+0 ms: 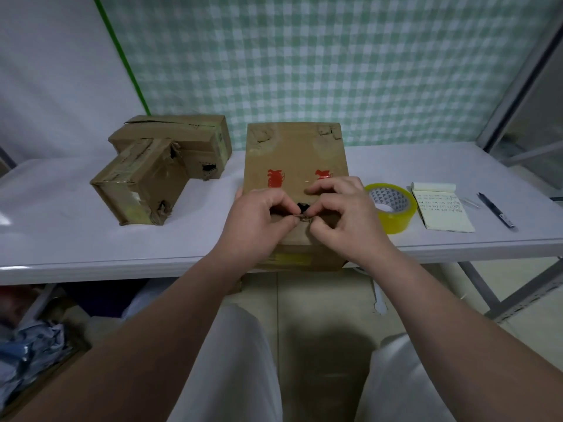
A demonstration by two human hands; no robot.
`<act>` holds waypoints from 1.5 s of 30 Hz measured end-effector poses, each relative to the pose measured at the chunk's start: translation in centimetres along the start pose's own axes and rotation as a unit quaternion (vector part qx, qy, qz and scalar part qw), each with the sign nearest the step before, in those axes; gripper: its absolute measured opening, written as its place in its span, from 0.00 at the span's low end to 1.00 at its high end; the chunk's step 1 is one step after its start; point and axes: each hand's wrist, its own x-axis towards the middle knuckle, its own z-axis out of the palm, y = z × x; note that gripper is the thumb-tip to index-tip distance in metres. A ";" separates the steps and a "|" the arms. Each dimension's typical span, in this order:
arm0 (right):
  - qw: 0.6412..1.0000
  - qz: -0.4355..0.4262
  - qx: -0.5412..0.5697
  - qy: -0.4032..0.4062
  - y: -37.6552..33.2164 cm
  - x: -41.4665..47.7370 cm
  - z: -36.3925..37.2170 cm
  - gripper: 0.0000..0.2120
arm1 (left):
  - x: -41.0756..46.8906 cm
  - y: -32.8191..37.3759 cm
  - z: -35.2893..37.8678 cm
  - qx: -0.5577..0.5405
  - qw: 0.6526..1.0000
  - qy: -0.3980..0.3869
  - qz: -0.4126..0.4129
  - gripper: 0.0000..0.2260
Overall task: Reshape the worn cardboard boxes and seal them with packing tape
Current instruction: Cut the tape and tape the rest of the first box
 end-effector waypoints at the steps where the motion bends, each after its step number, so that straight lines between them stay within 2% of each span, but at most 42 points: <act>1: 1.000 -0.001 -0.002 0.006 -0.1 -0.2 0.1 0.07 | -0.1 0.2 0.2 0.004 1.000 0.008 0.001 0.12; 4: 1.000 0.001 -0.018 0.019 -0.5 -0.9 0.1 0.08 | -0.4 0.5 0.8 0.011 0.999 0.030 0.014 0.14; 8: 0.998 0.026 -0.039 0.035 -0.5 -1.8 0.5 0.20 | -0.9 0.3 1.4 0.024 0.999 0.046 0.015 0.12; 11: 0.998 0.043 -0.035 0.011 -0.4 -2.5 0.7 0.24 | -0.9 0.5 1.4 0.037 0.998 0.049 -0.001 0.11; 18: 0.998 0.013 -0.052 0.011 -0.2 -3.0 0.8 0.21 | -0.9 1.2 1.8 0.057 0.996 0.062 -0.024 0.15; 26: 0.998 0.003 -0.058 0.010 -0.2 -3.4 0.9 0.20 | -1.1 1.6 2.3 0.108 0.990 0.077 -0.041 0.10; 32: 0.998 0.002 -0.058 0.015 -0.1 -3.3 0.9 0.21 | -0.8 1.0 1.1 0.043 0.997 0.042 -0.045 0.03; 37: 0.998 -0.004 -0.057 0.019 -0.2 -3.8 0.9 0.20 | -1.1 0.7 0.5 0.038 0.999 0.008 -0.027 0.06; 45: 0.998 -0.010 -0.053 0.022 -0.2 -4.1 0.9 0.20 | -1.0 0.8 1.4 0.063 0.996 0.043 -0.052 0.04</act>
